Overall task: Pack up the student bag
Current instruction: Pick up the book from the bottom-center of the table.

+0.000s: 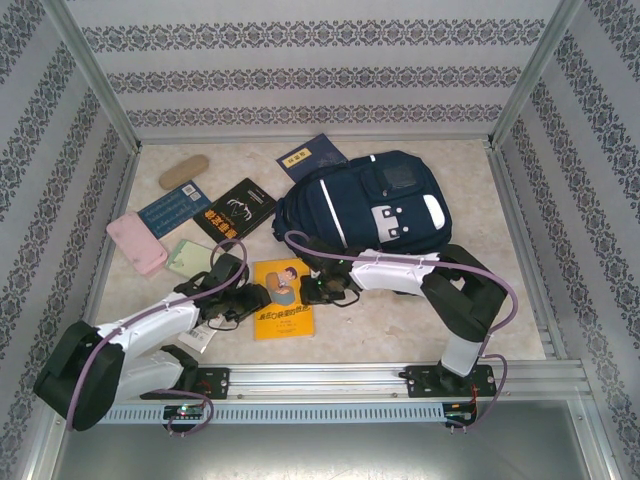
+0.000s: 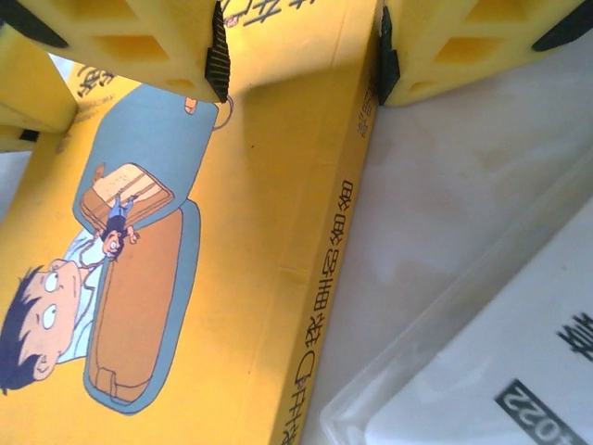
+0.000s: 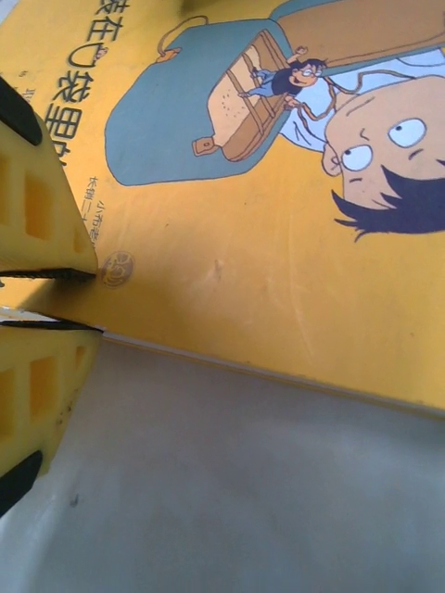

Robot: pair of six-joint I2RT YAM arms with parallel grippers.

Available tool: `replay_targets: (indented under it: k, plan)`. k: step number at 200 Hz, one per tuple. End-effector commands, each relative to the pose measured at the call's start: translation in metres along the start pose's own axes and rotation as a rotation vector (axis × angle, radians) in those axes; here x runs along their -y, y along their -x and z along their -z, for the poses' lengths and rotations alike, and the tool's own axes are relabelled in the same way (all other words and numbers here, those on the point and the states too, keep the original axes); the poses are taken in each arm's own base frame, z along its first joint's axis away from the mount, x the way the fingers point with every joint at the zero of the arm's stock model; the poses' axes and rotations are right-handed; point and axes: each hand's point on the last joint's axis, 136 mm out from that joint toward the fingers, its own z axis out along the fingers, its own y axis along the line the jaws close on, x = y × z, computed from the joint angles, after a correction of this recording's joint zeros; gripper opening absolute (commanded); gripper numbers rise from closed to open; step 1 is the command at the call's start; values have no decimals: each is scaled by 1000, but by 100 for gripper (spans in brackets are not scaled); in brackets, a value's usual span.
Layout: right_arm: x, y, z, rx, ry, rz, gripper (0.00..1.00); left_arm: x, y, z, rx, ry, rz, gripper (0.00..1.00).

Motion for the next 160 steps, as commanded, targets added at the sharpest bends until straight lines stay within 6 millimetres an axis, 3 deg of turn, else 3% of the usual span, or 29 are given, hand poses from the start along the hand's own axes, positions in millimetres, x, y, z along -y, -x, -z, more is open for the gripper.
replay_targets:
  k: [1,39,96,160]
  plan:
    - [-11,-4,-8,-8,58,19,20,121,-7,37,-70,-530,-132,46]
    - [-6,-4,-6,-5,54,7,20,135,-6,54,-43,-616,-143,43]
    - [-1,-4,-1,4,55,3,19,130,-4,52,-23,-605,-129,37]
    - [-1,-3,4,12,61,7,19,140,6,57,20,-649,-98,35]
